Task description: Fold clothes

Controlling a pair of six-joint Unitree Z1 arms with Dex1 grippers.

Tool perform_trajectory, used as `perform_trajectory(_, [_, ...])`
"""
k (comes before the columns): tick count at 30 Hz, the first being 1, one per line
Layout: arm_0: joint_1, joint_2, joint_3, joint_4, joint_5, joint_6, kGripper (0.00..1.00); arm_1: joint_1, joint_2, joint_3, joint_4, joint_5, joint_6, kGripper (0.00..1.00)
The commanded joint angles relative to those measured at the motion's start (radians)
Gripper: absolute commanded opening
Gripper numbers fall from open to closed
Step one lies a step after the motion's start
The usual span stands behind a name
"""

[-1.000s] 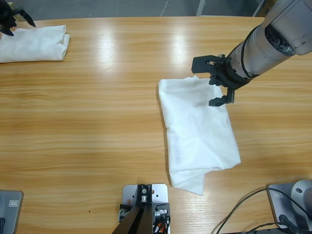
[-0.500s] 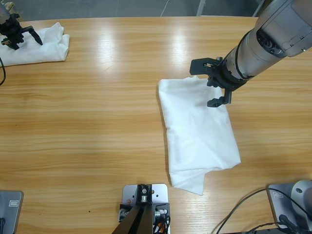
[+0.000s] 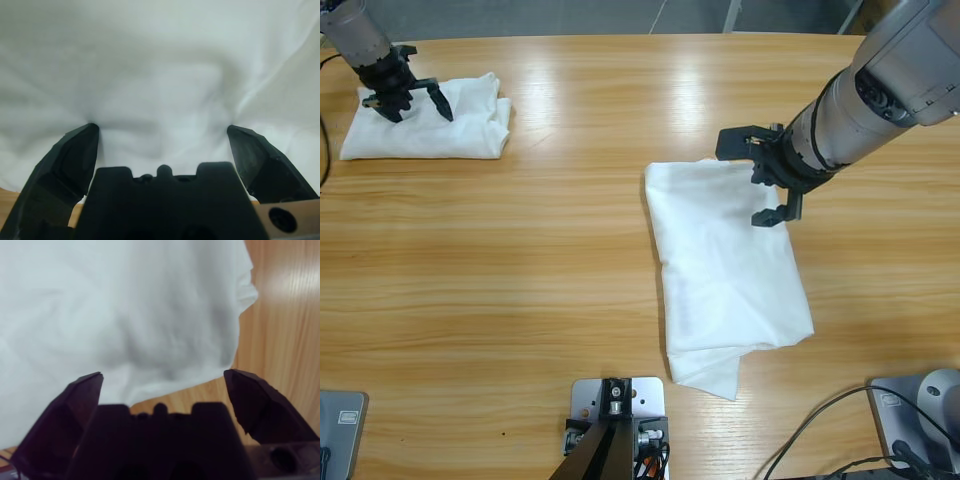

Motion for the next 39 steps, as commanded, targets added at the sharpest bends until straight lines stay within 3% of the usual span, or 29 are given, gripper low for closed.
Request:
perform_trajectory(1, [-0.098, -0.199, 0.45, -0.326, 0.007, 0.068, 0.968, -0.016, -0.077, 0.045, 0.015, -0.019, 0.032, 1.0])
perform_trajectory(6, [-0.23, -0.337, 0.804, -0.558, 0.008, 0.098, 0.968, -0.01, -0.121, 0.058, 0.046, -0.045, 0.049, 1.0])
perform_trajectory(10, [-0.318, -0.403, 0.982, -0.656, 0.006, 0.162, 0.968, 0.006, -0.14, 0.071, 0.052, -0.045, 0.058, 1.0])
perform_trajectory(12, [-0.355, -0.412, 1.004, -0.654, 0.006, 0.203, 0.971, 0.02, -0.138, 0.073, 0.052, -0.045, 0.065, 1.0])
perform_trajectory(15, [-0.398, -0.429, 1.029, -0.657, 0.006, 0.394, 0.973, 0.042, -0.15, 0.075, 0.055, -0.049, 0.083, 1.0])
perform_trajectory(21, [-0.411, -0.443, 1.047, -0.667, -0.059, 0.729, 0.973, 0.059, -0.198, 0.108, 0.06, -0.062, 0.111, 1.0])
perform_trajectory(29, [-0.621, -0.484, 1.123, -0.753, -0.078, 0.826, 0.973, 0.082, -0.215, 0.123, 0.063, -0.083, 0.135, 1.0])
perform_trajectory(39, [-0.631, -0.477, 1.124, -0.83, -0.075, 0.933, 0.973, 0.117, -0.221, 0.129, 0.077, -0.098, 0.152, 1.0])
